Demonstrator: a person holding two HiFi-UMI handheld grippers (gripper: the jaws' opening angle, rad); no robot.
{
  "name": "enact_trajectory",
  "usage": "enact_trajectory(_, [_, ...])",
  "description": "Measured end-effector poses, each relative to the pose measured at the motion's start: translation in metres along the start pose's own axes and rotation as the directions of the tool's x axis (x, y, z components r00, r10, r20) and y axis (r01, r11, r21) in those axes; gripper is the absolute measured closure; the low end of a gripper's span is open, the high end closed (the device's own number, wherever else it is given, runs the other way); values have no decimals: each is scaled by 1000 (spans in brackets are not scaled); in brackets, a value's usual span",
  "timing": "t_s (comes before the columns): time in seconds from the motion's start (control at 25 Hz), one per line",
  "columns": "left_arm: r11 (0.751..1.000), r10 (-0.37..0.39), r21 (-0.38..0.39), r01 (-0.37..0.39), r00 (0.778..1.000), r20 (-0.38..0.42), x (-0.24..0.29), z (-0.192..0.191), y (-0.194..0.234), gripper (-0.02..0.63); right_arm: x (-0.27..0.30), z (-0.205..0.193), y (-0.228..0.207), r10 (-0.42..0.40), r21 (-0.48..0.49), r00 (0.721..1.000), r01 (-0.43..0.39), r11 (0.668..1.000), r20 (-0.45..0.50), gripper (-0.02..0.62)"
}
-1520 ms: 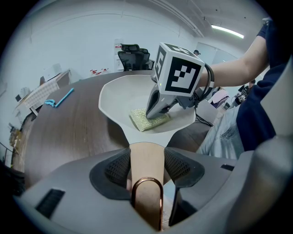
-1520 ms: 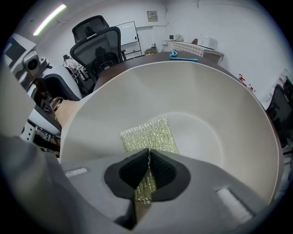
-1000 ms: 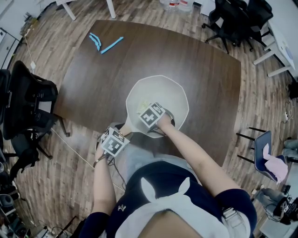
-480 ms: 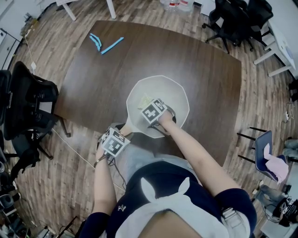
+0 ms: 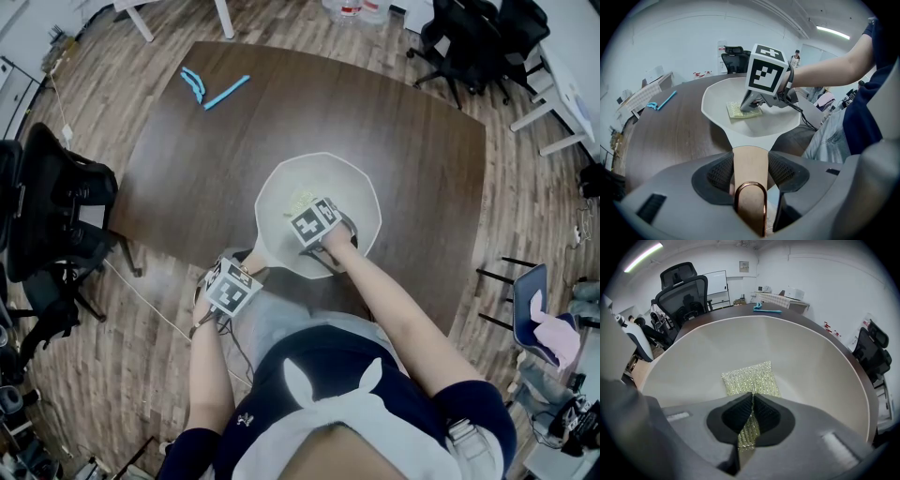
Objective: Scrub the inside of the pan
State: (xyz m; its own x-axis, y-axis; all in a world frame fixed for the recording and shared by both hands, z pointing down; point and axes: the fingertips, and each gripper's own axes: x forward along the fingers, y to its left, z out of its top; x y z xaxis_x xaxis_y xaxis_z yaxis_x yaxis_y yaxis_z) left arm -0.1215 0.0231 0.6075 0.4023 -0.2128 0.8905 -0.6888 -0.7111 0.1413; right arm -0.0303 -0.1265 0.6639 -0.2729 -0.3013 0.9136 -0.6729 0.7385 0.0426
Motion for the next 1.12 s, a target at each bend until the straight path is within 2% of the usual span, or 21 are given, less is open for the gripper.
enact_trajectory(0.28, [1000, 4, 2, -4, 1000, 1, 0, -2, 1, 380, 0, -10, -3, -27, 22, 998, 28, 999, -49, 584])
enact_trajectory(0.68, [1000, 4, 4, -4, 1000, 0, -3, -1, -1, 380, -6, -20, -6, -12, 41, 995, 16, 999, -96, 584])
enact_trajectory(0.84, [1000, 5, 5, -5, 1000, 0, -2, -1, -1, 380, -7, -25, 1, 13, 44, 992, -8, 999, -124, 584])
enact_trajectory(1.12, [1000, -2, 3, 2, 1000, 7, -2, -1, -3, 380, -9, -27, 6, 54, 28, 992, -51, 998, -118, 583])
